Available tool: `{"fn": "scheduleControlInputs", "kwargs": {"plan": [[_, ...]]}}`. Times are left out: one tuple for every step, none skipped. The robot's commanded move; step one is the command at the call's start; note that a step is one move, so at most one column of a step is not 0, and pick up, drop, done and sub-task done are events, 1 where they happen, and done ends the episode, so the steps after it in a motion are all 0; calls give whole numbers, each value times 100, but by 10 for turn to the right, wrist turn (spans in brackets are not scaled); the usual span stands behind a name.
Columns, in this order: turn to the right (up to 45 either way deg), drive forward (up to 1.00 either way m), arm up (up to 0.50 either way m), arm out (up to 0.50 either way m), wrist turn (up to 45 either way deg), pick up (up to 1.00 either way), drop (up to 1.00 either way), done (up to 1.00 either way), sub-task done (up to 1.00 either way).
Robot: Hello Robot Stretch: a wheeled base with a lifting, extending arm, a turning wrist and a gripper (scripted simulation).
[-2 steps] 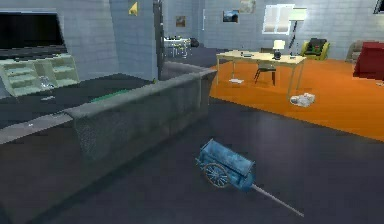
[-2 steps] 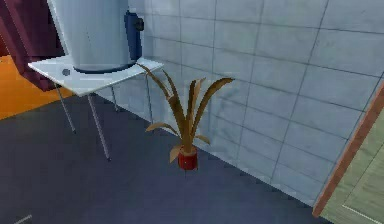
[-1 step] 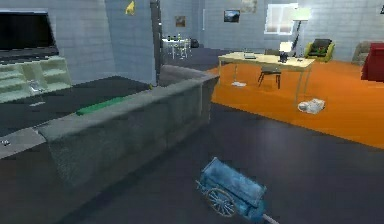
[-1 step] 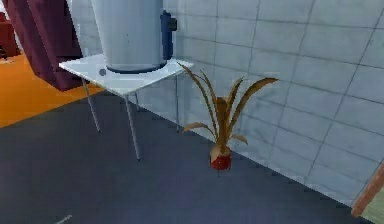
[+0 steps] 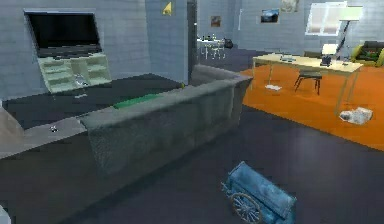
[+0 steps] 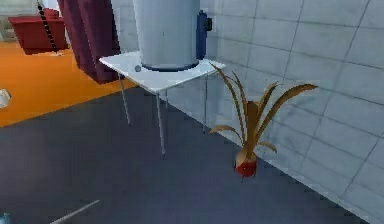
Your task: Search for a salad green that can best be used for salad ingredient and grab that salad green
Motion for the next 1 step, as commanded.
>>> {"fn": "scheduleControlInputs", "kwargs": {"plan": [[0, 95, 0, 0, 0, 0, 0, 0, 0]]}}
